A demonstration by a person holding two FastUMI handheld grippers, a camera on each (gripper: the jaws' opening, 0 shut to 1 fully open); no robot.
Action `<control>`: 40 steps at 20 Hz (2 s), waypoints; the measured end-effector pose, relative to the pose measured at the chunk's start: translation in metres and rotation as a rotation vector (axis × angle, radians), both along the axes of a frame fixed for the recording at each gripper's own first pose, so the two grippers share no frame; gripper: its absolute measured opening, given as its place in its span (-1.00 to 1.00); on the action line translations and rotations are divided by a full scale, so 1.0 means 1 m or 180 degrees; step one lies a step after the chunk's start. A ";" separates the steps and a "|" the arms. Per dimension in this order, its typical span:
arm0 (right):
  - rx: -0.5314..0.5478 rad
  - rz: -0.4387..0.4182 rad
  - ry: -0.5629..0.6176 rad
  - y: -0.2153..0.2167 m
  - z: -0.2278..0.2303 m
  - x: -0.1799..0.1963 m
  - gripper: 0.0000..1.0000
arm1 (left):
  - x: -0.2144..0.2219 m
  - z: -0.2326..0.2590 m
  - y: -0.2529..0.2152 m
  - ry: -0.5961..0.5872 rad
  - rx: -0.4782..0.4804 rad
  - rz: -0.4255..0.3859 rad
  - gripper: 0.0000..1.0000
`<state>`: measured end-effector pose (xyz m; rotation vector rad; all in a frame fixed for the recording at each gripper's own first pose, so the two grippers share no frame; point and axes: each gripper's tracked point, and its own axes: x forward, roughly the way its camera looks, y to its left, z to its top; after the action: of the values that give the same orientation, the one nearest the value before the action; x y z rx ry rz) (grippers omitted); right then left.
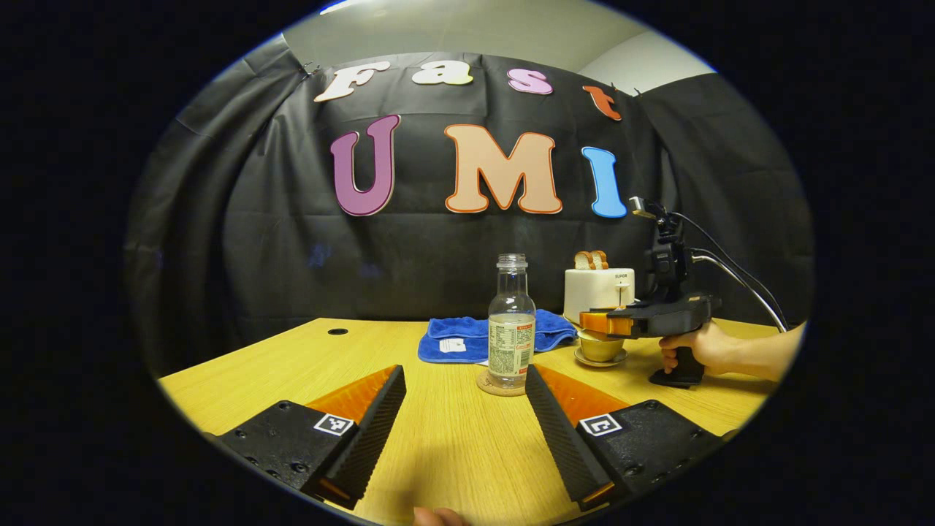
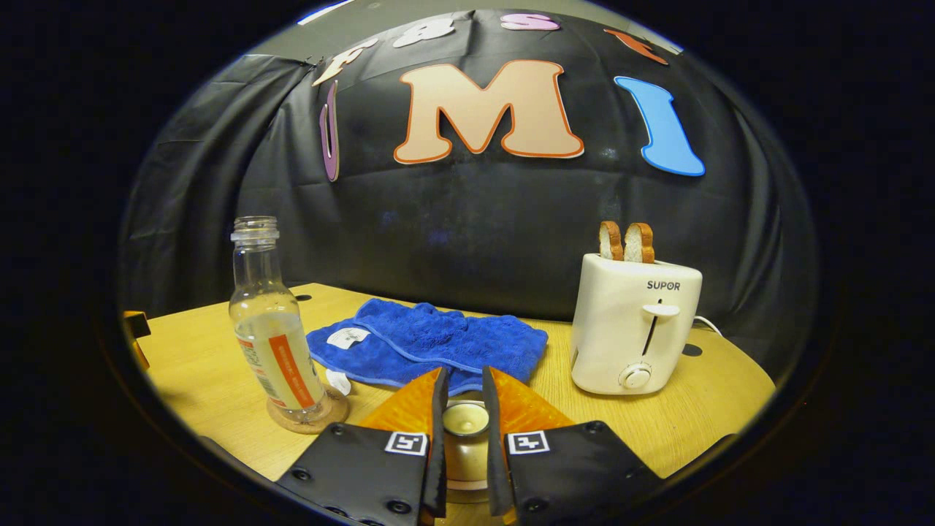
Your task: Open the teacup lid with one hand, grasp the water bottle and pour water into the teacup with the other hand; after pouring, place the water bottle on the coaster and then close the teacup lid.
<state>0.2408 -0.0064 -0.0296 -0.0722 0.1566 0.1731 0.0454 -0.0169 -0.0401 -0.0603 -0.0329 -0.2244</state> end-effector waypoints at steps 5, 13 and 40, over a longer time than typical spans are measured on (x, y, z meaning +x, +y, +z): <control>0.0101 0.0016 0.0059 -0.002 -0.001 -0.001 -0.40 | -0.001 0.000 0.000 0.0000 0.0001 0.0001 0.92; 0.0260 -0.0136 -0.0419 -0.016 0.022 -0.016 0.88 | 0.000 -0.001 0.003 0.0014 -0.0004 0.0067 0.94; 0.0166 -0.0965 -0.0552 -0.035 0.034 -0.240 1.00 | -0.036 0.001 -0.044 0.0049 -0.0001 0.0354 0.93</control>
<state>0.0012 -0.0417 0.0045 -0.0108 -0.0110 -0.1316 0.0094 -0.0611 -0.0388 -0.0604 -0.0210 -0.1129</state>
